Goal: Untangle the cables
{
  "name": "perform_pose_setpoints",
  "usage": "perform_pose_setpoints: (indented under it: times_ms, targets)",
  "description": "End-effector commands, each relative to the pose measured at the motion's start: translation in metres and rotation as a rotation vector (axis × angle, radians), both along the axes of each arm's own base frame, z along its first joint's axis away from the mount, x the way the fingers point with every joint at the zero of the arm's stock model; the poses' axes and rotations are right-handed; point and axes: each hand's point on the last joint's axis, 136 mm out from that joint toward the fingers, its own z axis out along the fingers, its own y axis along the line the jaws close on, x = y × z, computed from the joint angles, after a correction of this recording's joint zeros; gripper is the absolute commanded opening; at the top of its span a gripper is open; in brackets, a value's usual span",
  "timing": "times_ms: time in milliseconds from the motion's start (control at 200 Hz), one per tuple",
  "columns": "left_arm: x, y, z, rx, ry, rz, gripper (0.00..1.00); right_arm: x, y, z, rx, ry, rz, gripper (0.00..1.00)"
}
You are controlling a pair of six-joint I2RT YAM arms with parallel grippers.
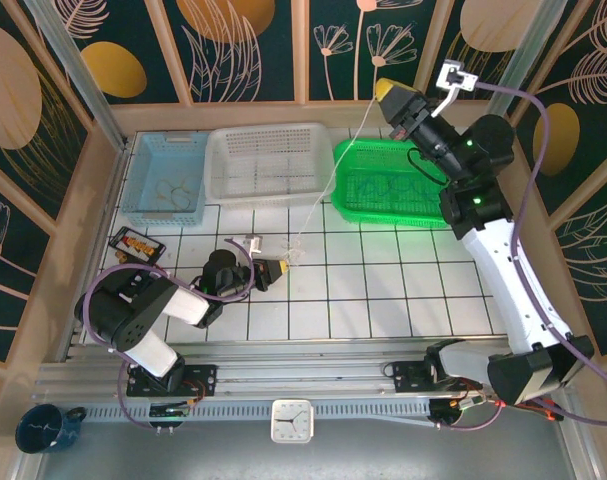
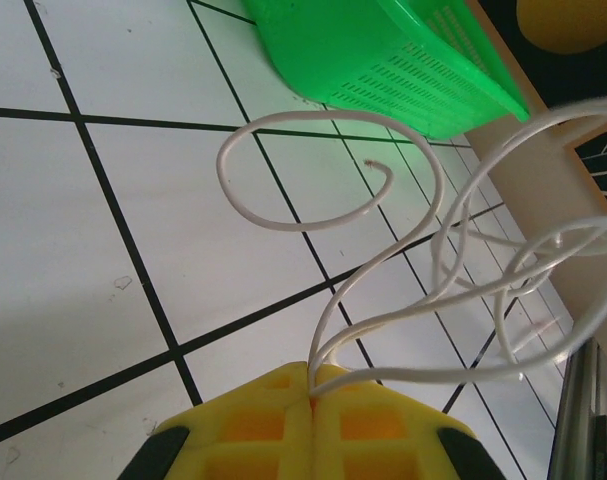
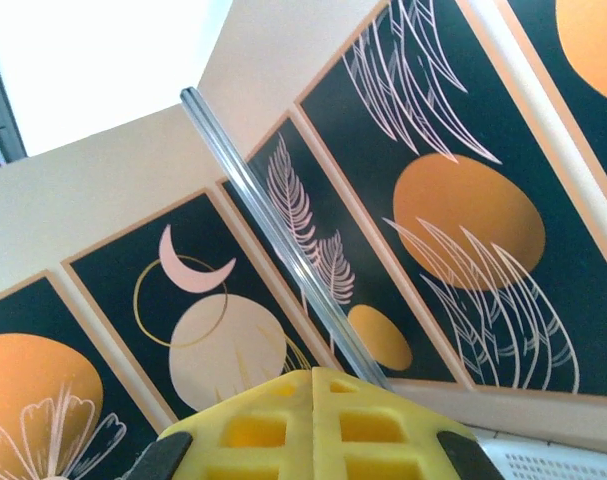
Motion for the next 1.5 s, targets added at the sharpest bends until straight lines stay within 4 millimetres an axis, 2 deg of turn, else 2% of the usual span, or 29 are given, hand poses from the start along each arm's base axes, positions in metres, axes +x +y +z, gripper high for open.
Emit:
perform_pose_setpoints:
  times_ms: [0, 125, 220, 350, 490, 706, 986, 1176, 1341, 1491]
  targets:
    - [0.000, 0.003, 0.001, -0.006, -0.010, 0.018, 0.00, -0.040, -0.021, 0.061, 0.059, -0.194, -0.002, 0.00]
    - [-0.001, 0.003, -0.004, 0.003, 0.000, 0.015, 0.00, -0.050, -0.039, 0.086, 0.073, -0.255, -0.049, 0.00]
    - [-0.001, 0.002, -0.005, 0.001, 0.005, 0.013, 0.00, -0.052, -0.042, 0.096, 0.074, -0.273, -0.047, 0.00]
    - [-0.001, 0.002, -0.005, -0.003, 0.003, 0.016, 0.00, -0.045, -0.040, 0.098, 0.069, -0.266, -0.043, 0.00]
    - [-0.001, 0.004, -0.005, 0.005, 0.006, 0.023, 0.00, -0.032, -0.036, 0.091, 0.072, -0.243, -0.025, 0.00]
    - [-0.002, 0.004, -0.007, 0.012, 0.013, 0.023, 0.00, -0.025, -0.024, 0.097, 0.083, -0.244, 0.063, 0.00]
    - [0.000, 0.003, 0.003, -0.008, 0.005, 0.024, 0.00, 0.006, -0.012, 0.070, 0.069, -0.167, 0.102, 0.00]
    - [-0.001, 0.003, 0.014, -0.024, -0.005, 0.022, 0.00, 0.032, 0.008, 0.049, 0.068, -0.121, 0.152, 0.00]
    - [-0.002, 0.004, 0.021, -0.037, -0.014, 0.025, 0.00, 0.059, 0.038, 0.031, 0.061, -0.089, 0.202, 0.00]
    - [-0.002, 0.004, 0.021, -0.040, -0.014, 0.025, 0.00, 0.094, 0.082, 0.005, 0.036, -0.036, 0.278, 0.00]
